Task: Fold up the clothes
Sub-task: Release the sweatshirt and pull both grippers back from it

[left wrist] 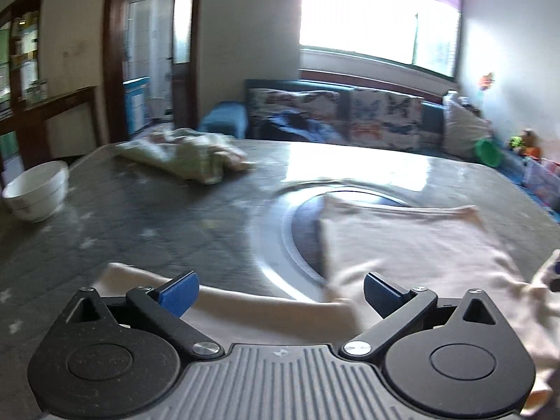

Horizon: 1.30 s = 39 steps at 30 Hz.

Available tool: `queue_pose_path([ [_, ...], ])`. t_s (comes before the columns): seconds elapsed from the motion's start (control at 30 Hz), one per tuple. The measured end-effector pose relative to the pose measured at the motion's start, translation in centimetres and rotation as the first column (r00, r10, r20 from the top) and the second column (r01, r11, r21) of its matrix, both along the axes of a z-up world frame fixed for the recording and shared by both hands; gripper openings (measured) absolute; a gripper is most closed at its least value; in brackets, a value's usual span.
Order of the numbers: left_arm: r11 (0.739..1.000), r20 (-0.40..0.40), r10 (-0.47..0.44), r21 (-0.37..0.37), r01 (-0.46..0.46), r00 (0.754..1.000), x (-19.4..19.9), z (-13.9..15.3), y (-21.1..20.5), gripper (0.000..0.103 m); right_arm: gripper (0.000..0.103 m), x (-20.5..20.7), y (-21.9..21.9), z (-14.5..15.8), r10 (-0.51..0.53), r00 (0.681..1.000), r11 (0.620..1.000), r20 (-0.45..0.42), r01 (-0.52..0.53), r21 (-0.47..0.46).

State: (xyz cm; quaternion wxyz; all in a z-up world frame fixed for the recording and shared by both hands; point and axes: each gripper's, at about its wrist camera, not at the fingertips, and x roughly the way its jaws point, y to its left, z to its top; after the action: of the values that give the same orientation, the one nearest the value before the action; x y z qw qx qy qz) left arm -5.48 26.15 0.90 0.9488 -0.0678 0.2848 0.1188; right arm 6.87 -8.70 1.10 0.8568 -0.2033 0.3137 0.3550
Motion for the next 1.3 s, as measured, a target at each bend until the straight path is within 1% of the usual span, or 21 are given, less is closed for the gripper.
queue_pose_path([
  [0.07,0.999,0.001,-0.043,-0.003,0.043,0.999,0.3,0.1,-1.5,0.103,0.03,0.8,-1.6,-0.6,-0.057,0.998,0.998,-0.013,0.057,-0.006],
  [0.17,0.995,-0.009,-0.099,-0.008,0.099,0.995,1.2,0.0,-3.8,0.103,0.03,1.1,-2.9,-1.5,-0.086,0.996,0.996,-0.021,0.086,0.002],
  [0.3,0.986,-0.024,-0.166,-0.016,0.166,0.986,2.2,-0.5,-6.6,0.103,0.03,1.4,-2.4,-2.5,-0.07,0.998,0.997,-0.005,0.07,0.021],
  [0.4,0.978,-0.04,-0.205,-0.03,0.204,0.978,2.8,-1.0,-8.3,0.103,0.032,1.5,-1.7,-3.4,-0.066,0.998,0.998,0.01,0.066,0.015],
  [0.5,0.972,-0.062,-0.233,-0.033,0.231,0.97,3.1,-1.5,-9.6,0.103,0.034,1.8,-1.3,-4.5,-0.091,0.996,0.996,0.018,0.091,0.004],
  [0.6,0.967,-0.068,-0.254,-0.037,0.253,0.965,3.1,-1.6,-10.4,0.103,0.034,2.1,-2.4,-4.0,-0.109,0.994,0.993,0.001,0.109,0.044],
  [0.7,0.962,-0.072,-0.272,-0.045,0.269,0.96,3.4,-1.7,-11.0,0.103,0.036,2.5,-4.9,-3.0,-0.166,0.986,0.982,-0.004,0.165,0.088],
  [0.77,0.959,-0.077,-0.28,-0.054,0.277,0.957,3.7,-1.9,-11.4,0.103,0.038,3.1,-6.7,-2.7,-0.234,0.972,0.969,0.012,0.232,0.085],
  [0.8,0.958,-0.078,-0.286,-0.06,0.282,0.955,3.8,-2.0,-11.6,0.103,0.043,3.4,-7.6,-2.8,-0.269,0.963,0.961,0.021,0.266,0.077],
  [0.83,0.955,-0.079,-0.292,-0.066,0.288,0.953,3.8,-2.1,-11.9,0.103,0.045,3.8,-8.4,-2.8,-0.303,0.952,0.951,0.031,0.3,0.07],
  [0.93,0.947,-0.081,-0.318,-0.074,0.312,0.945,3.8,-2.3,-12.7,0.103,0.045,5.1,-12.0,-3.4,-0.42,0.906,0.907,0.049,0.418,0.052],
  [1.03,0.938,-0.083,-0.344,-0.064,0.339,0.935,3.5,-2.4,-13.6,0.103,0.045,5.8,-14.5,-4.2,-0.495,0.868,0.869,0.044,0.494,0.032],
  [1.1,0.932,-0.086,-0.362,-0.061,0.358,0.928,3.3,-2.4,-14.2,0.103,0.045,6.0,-15.7,-4.6,-0.522,0.853,0.853,0.022,0.521,0.037],
  [1.2,0.923,-0.095,-0.384,-0.056,0.38,0.919,3.2,-2.7,-15.0,0.103,0.044,6.3,-16.9,-4.8,-0.541,0.84,0.837,-0.041,0.542,0.076],
  [1.27,0.92,-0.096,-0.393,-0.05,0.39,0.915,3.1,-2.7,-15.4,0.103,0.042,6.4,-17.2,-4.8,-0.545,0.835,0.829,-0.078,0.55,0.102],
  [1.3,0.918,-0.096,-0.397,-0.047,0.394,0.913,3.1,-2.7,-15.6,0.103,0.039,6.5,-17.3,-4.8,-0.546,0.832,0.824,-0.097,0.554,0.115],
])
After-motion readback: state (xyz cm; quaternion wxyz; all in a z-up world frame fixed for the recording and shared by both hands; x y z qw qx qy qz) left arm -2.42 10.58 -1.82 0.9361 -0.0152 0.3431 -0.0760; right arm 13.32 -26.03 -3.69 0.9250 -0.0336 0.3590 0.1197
